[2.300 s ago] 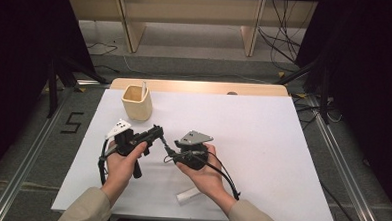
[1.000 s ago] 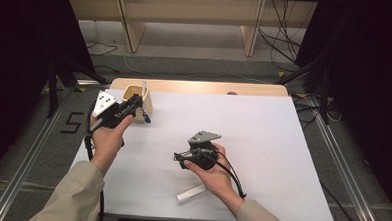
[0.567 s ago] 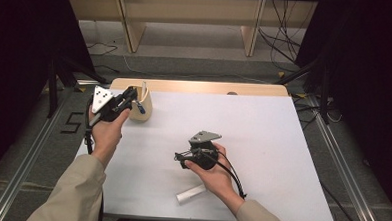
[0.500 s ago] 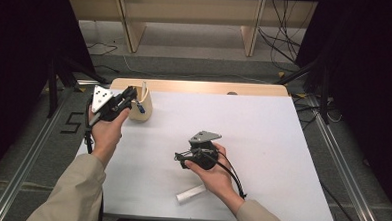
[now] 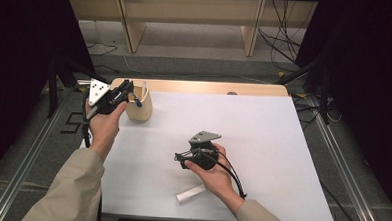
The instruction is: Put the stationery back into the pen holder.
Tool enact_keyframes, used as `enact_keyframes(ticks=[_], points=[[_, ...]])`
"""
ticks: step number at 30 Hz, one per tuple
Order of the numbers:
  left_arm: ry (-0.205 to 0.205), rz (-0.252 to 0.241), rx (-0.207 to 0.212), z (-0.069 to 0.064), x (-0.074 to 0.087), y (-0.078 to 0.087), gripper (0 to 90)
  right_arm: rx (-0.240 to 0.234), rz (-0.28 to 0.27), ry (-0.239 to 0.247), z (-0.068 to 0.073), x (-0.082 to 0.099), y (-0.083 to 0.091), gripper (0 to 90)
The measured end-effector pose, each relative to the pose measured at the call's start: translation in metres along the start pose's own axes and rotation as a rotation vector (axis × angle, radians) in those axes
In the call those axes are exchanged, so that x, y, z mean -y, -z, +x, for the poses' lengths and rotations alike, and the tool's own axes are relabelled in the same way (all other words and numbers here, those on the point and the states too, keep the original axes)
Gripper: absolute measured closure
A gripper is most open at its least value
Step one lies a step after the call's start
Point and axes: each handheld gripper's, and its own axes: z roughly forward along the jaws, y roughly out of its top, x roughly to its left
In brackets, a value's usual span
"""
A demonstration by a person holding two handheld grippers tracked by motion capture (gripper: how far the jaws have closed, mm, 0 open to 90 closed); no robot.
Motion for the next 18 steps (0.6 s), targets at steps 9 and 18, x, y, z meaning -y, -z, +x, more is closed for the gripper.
enact_keyframes(ticks=[9,18], points=[[-0.022,-0.008,-0.016,0.002,-0.007,-0.006,79.4,0.000,0.002,-0.004,0.000,0.000,0.000,31.4],[-0.055,-0.007,-0.046,0.005,-0.004,-0.015,79.4,-0.001,0.002,-0.002,0.001,0.000,-0.001,31.3]])
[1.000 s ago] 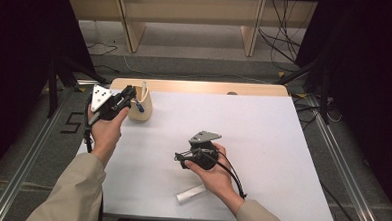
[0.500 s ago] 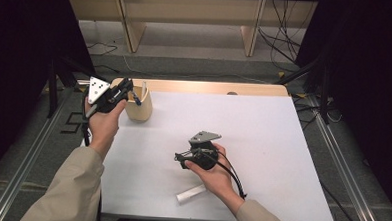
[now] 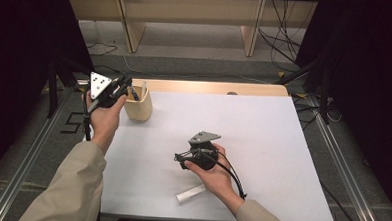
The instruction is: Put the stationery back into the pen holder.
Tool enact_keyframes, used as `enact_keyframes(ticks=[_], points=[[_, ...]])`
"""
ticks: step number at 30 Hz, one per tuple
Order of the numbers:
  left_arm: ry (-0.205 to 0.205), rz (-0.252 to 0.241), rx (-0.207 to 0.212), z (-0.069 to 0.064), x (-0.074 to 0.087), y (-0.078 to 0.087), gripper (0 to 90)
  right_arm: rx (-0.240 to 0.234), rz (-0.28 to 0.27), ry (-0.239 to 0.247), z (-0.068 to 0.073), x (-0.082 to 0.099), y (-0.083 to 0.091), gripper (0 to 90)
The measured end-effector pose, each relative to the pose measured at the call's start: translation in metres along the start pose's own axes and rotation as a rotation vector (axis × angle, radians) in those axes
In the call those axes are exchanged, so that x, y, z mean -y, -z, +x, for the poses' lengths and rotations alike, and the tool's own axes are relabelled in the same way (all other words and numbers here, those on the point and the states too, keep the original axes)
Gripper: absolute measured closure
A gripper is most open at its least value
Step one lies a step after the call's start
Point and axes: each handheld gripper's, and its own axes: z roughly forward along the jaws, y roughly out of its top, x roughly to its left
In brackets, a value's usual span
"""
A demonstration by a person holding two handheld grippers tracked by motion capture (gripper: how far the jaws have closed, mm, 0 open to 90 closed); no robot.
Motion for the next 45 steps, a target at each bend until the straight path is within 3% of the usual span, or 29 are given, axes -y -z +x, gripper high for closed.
enact_keyframes(ticks=[4,30,45], points=[[-0.017,0.008,-0.007,-0.001,0.003,-0.005,79.4,0.000,0.000,0.001,0.000,0.000,0.000,31.3],[0.016,0.100,-0.015,-0.006,0.038,-0.026,79.2,-0.001,-0.002,0.003,-0.002,0.000,0.001,31.3],[0.011,0.157,-0.012,-0.008,0.051,-0.030,78.4,-0.003,0.004,0.001,-0.001,0.000,0.001,31.2]])
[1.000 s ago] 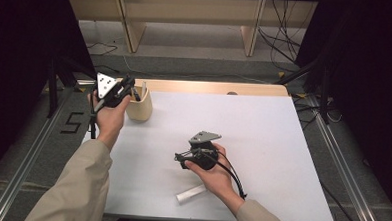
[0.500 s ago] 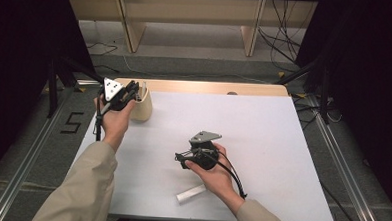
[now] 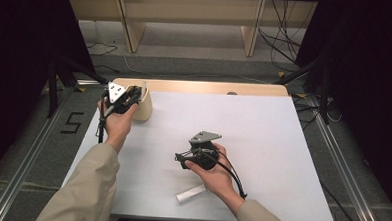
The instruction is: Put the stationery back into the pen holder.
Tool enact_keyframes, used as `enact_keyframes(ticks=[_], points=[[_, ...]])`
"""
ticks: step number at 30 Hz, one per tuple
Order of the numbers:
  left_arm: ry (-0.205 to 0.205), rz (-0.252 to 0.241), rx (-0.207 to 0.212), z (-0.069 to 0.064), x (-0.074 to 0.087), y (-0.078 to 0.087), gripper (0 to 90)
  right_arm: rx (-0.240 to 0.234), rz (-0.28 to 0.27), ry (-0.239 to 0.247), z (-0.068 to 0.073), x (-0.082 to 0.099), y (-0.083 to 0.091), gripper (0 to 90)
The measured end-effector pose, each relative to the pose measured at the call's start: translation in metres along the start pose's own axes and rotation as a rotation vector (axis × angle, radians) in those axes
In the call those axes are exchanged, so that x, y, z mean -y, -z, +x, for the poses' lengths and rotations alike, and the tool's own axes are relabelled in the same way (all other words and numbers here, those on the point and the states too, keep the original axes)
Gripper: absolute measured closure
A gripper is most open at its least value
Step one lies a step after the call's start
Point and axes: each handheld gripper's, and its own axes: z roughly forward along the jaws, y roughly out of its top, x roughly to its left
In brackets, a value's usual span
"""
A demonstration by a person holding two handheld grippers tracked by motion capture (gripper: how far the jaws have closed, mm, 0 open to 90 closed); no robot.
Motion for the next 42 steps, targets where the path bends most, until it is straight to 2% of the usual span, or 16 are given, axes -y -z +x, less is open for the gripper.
enact_keyframes(ticks=[6,12,16,19,26,31,34,36,39,42], points=[[0.000,0.016,0.009,-0.003,0.004,0.000,75.3,0.000,-0.001,0.001,0.000,0.000,0.000,30.9],[-0.002,0.010,0.015,-0.006,0.002,0.004,68.5,0.003,0.001,-0.003,-0.001,0.000,0.001,30.1],[-0.003,0.008,0.014,-0.009,-0.001,0.013,60.2,0.005,0.000,-0.008,-0.001,0.000,0.002,30.0],[0.014,0.007,0.021,-0.011,-0.003,0.021,52.2,0.005,0.003,-0.006,-0.003,0.000,0.002,29.8],[0.000,0.019,0.043,-0.020,-0.003,0.038,36.6,0.010,0.005,-0.003,-0.004,0.000,0.002,29.1],[-0.025,0.040,0.078,-0.028,0.001,0.051,31.1,0.009,0.014,-0.007,-0.005,0.001,0.002,28.6],[-0.022,0.051,0.105,-0.034,0.006,0.060,29.0,0.009,0.018,-0.007,-0.005,0.001,0.002,28.2],[-0.020,0.068,0.135,-0.038,0.010,0.065,28.3,0.009,0.021,-0.006,-0.005,0.001,0.002,27.9],[-0.049,0.099,0.179,-0.045,0.017,0.072,27.4,0.012,0.024,-0.001,-0.006,0.002,0.003,27.6],[-0.060,0.122,0.222,-0.051,0.025,0.080,27.1,0.013,0.026,-0.004,-0.007,0.002,0.004,27.3]])
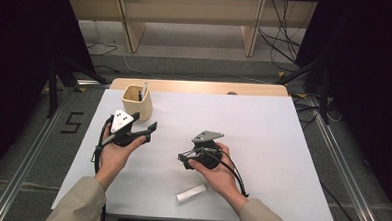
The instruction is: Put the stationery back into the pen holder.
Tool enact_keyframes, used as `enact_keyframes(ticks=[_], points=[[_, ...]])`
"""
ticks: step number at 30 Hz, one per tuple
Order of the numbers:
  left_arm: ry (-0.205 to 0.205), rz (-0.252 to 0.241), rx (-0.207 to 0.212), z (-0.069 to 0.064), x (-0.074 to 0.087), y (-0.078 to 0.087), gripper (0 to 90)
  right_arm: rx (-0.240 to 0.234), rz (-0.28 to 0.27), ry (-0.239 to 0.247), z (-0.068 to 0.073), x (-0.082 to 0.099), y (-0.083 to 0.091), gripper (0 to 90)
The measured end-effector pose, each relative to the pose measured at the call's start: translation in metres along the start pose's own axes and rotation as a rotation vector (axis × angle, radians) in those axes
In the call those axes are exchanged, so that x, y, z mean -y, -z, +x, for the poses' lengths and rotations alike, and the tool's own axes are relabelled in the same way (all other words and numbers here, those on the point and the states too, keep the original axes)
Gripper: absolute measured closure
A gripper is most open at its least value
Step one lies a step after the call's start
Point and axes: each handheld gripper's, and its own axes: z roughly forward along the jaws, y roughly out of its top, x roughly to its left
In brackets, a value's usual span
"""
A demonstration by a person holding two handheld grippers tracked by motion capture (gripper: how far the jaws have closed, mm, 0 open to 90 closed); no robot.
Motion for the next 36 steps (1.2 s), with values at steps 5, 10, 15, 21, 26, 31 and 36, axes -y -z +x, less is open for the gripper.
enact_keyframes(ticks=[5,10,15,21,26,31,36], points=[[-0.014,0.045,0.074,-0.013,0.015,0.005,26.9,0.002,0.009,0.000,-0.003,0.001,0.003,26.4],[-0.018,0.069,0.125,-0.023,0.021,0.012,26.6,0.009,0.014,-0.006,-0.007,0.004,0.008,25.8],[-0.025,0.080,0.162,-0.033,0.026,0.017,26.6,0.017,0.016,-0.010,-0.013,0.009,0.013,25.8],[-0.038,0.105,0.207,-0.047,0.033,0.020,26.7,0.025,0.020,-0.017,-0.018,0.013,0.019,25.7],[-0.059,0.129,0.253,-0.057,0.036,0.022,27.3,0.028,0.024,-0.020,-0.020,0.016,0.023,25.6],[-0.086,0.154,0.292,-0.072,0.039,0.023,27.8,0.033,0.023,-0.021,-0.022,0.018,0.026,25.6],[-0.106,0.172,0.331,-0.087,0.042,0.025,27.8,0.035,0.023,-0.021,-0.023,0.020,0.028,25.4]])
